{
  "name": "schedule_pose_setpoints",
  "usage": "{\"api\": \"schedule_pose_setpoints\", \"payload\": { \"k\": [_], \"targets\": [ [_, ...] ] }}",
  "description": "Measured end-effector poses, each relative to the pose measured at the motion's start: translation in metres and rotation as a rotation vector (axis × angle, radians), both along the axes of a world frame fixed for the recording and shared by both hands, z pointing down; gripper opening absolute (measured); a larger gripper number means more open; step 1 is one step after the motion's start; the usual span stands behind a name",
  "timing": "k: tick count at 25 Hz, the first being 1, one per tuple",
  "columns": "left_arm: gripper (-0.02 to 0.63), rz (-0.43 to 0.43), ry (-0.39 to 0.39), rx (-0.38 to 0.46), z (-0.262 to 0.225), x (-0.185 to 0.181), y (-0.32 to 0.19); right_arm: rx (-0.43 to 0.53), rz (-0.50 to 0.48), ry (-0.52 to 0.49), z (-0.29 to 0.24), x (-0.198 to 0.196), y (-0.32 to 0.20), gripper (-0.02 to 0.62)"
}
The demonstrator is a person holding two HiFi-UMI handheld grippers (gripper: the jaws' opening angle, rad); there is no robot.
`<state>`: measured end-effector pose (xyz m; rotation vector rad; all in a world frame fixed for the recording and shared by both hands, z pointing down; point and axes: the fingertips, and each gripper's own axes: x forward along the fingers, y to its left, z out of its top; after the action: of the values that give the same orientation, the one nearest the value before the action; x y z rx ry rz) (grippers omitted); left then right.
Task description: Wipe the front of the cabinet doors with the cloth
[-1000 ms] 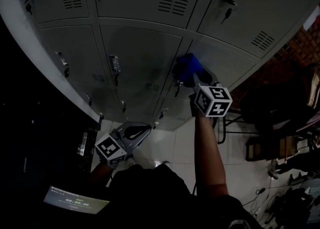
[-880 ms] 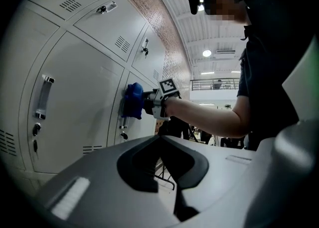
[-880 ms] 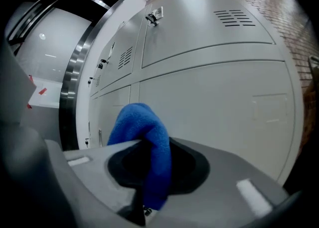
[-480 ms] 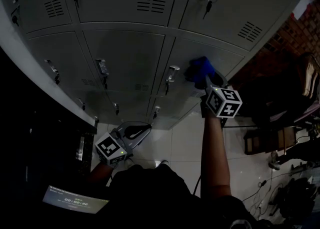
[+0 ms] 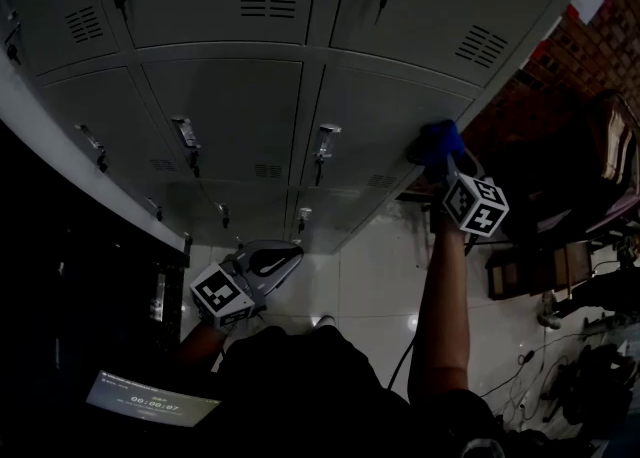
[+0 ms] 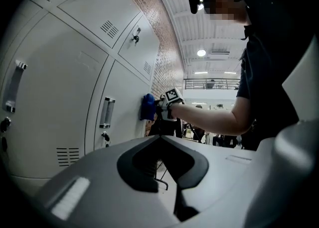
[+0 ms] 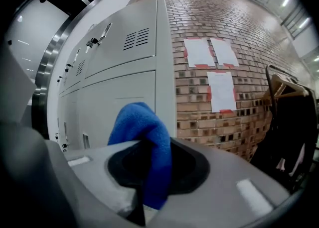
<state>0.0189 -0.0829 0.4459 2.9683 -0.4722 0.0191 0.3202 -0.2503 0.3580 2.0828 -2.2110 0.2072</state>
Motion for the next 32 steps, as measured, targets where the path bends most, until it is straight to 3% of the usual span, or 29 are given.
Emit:
{"api": "schedule_pose_setpoints", "payload": {
  "k": [7,11,15,24,32],
  "targets": [
    [0.003,0.012,-0.007,-0.011,0.000,0.007,0.007,0.009,0.055,-0.013,0.005,0.023,0.005,0.069],
    [0.003,-0.003,-0.010,-0.005,0.004,0.002,0.008,0.012,0.038,-0.021,0.011,0.007,0.017,0.069],
    [0.003,-0.015,-0.004,-0.003,0.004,-0.007,0.009,0.007,-0.041,-0.035,0.022,-0.041,0.023,0.069],
    [0.003,-0.061,-0.001,-0.008,0.008,-0.034,0.010,-0.013,-0.326,-0.039,0.049,-0.194,0.004,0.069],
    [0.003,-0.121,0.001,-0.011,0.007,-0.063,0.007,-0.050,-0.372,-0.006,0.058,-0.240,-0.028,0.069]
  ]
}}
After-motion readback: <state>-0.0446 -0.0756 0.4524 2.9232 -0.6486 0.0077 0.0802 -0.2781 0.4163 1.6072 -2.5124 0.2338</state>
